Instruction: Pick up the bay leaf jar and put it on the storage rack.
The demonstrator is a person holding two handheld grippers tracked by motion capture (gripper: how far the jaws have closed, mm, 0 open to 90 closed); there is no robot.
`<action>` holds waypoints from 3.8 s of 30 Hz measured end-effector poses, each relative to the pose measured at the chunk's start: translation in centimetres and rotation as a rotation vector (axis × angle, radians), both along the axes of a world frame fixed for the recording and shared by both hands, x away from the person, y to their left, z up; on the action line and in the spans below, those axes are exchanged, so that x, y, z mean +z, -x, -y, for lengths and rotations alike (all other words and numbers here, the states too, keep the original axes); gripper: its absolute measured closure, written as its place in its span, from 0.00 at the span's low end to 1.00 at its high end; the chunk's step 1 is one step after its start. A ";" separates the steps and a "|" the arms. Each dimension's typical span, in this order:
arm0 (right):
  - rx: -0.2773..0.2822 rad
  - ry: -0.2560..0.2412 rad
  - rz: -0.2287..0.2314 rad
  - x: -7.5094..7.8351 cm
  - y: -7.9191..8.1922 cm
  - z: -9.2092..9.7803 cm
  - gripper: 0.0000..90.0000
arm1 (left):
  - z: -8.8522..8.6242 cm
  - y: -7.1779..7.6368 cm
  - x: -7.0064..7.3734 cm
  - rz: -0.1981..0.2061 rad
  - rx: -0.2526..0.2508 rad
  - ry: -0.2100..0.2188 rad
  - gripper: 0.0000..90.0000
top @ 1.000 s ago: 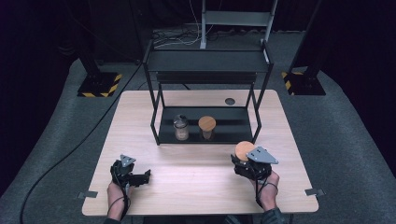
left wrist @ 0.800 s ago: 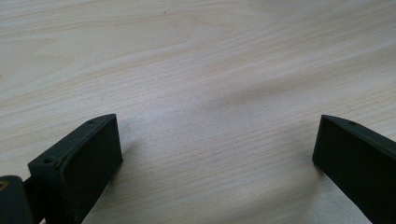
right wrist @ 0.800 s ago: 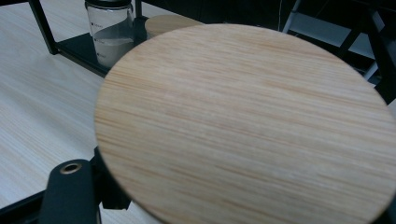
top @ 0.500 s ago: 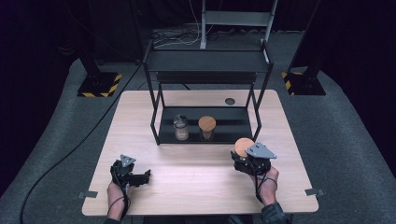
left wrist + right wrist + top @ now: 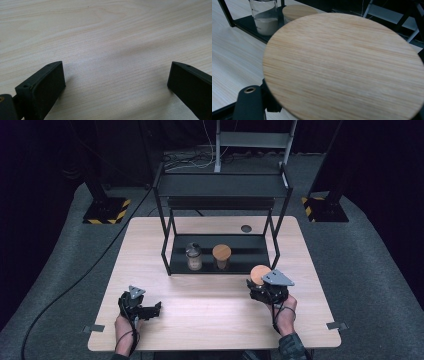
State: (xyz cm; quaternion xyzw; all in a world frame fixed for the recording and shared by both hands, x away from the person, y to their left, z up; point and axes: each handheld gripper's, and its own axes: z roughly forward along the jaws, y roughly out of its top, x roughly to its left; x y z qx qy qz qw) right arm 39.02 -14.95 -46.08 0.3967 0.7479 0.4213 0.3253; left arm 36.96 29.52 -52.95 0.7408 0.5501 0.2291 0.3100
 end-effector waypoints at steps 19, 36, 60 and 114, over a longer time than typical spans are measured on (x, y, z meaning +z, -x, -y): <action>0.001 0.003 -0.007 0.0 -1.3 -0.2 0.27 | 0.0 0.0 0.0 0.000 0.000 0.001 0.01; -0.002 0.009 -0.015 -0.1 -2.6 -0.2 0.27 | 0.0 0.0 0.0 -0.001 0.000 0.001 0.01; -0.004 0.012 -0.031 -0.6 -3.8 -0.4 0.27 | 0.0 0.0 0.0 0.000 0.000 0.000 0.01; -0.007 0.011 -0.068 -1.4 -6.8 -1.0 0.27 | 0.0 0.0 0.0 0.000 -0.001 0.001 0.01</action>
